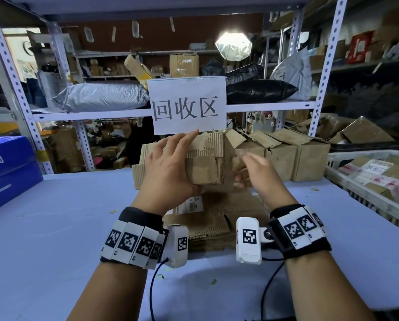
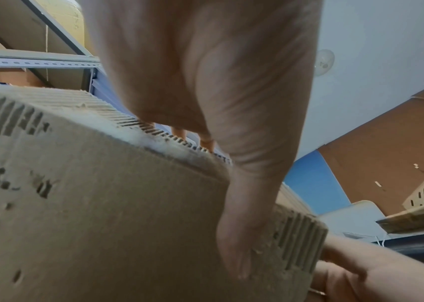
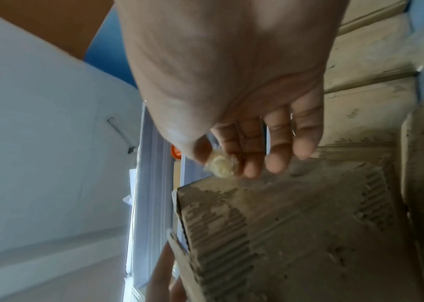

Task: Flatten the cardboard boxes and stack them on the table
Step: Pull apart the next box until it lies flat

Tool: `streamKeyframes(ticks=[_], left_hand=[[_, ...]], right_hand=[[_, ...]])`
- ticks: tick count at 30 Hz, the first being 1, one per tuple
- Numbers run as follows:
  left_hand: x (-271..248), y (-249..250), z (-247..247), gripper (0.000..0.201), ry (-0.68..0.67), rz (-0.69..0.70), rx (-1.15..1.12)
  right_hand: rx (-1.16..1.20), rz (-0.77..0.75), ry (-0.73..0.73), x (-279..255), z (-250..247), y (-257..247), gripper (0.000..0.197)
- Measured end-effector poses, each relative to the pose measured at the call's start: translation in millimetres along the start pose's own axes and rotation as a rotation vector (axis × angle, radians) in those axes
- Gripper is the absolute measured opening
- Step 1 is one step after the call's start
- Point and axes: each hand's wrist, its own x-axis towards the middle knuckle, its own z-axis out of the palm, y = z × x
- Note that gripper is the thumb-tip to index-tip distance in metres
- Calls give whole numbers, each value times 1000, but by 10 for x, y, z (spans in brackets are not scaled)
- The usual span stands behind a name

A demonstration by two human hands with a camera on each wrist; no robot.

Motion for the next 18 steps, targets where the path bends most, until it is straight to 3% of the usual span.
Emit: streamKeyframes(ticks=[3,5,7,10,13,18], left_hand=[[19,-24,-10,126,-6,-7,5],[17,-34,-11,126,4,0,6],[9,-37,-7,126,7,1,4],[4,-29,5,126,3,0,13],[9,-4,17,125,3,7,11],[21,26,23,124,-2,35,9]], right_hand=[[169,16,77,28,-155,15,20],[100,8,91,87,-335,61,15],[-79,45,83,200,-527,128,21],[-405,230,59,410,-742,278,33],[-736,343,-101,540,-804,476,12],[-1161,345,-218,718,-889,659,14]])
